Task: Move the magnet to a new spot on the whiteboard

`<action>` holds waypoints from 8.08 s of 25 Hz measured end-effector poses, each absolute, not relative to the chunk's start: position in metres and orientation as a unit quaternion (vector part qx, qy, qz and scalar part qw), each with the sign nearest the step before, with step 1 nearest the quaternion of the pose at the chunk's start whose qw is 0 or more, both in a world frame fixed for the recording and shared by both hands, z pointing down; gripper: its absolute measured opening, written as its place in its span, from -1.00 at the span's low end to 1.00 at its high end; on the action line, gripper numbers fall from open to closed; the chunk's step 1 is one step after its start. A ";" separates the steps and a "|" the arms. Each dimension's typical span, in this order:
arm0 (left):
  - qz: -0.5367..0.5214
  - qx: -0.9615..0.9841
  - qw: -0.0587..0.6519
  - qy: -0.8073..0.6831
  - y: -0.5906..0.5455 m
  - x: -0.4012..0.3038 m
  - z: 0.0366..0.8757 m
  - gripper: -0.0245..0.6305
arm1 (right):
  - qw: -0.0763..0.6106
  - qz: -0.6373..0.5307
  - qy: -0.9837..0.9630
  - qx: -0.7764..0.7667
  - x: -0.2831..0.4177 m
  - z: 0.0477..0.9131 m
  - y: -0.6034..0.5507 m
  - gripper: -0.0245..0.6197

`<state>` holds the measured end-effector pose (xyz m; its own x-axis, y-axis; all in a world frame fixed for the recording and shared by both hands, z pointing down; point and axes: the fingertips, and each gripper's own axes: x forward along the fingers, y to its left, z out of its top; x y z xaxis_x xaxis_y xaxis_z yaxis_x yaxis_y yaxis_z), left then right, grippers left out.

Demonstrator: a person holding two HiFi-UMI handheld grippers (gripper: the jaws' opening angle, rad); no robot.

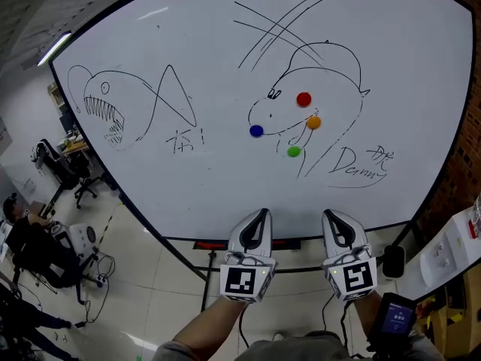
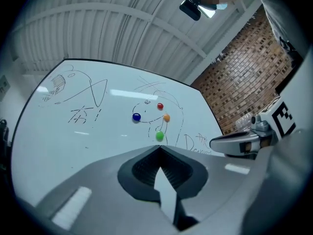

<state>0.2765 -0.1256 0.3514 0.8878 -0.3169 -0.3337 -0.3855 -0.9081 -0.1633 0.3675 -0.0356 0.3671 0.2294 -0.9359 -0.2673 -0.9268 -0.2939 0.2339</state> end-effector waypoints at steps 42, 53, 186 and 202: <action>0.195 -0.894 0.237 0.326 -0.217 0.352 0.238 -0.54 | -0.012 -0.229 -0.617 0.753 0.411 0.323 -0.081 -0.90; 0.180 -0.898 0.219 0.336 -0.221 0.350 0.242 -0.54 | -0.020 -0.219 -0.641 0.736 0.419 0.333 -0.084 -0.90; 0.143 -0.949 0.182 0.214 -0.186 0.365 0.298 -0.92 | -0.006 -0.224 -0.549 0.805 0.438 0.308 -0.082 -0.90; 0.122 -0.921 0.219 0.299 -0.164 0.411 0.301 -0.55 | -0.018 -0.218 -0.555 0.803 0.469 0.312 -0.037 -0.90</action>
<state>0.4110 -0.1638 0.3005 0.7910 -0.4979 -0.3556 -0.6047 -0.7247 -0.3304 0.4687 -0.0367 0.3124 0.2887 -0.8833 -0.3693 -0.8987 -0.3830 0.2135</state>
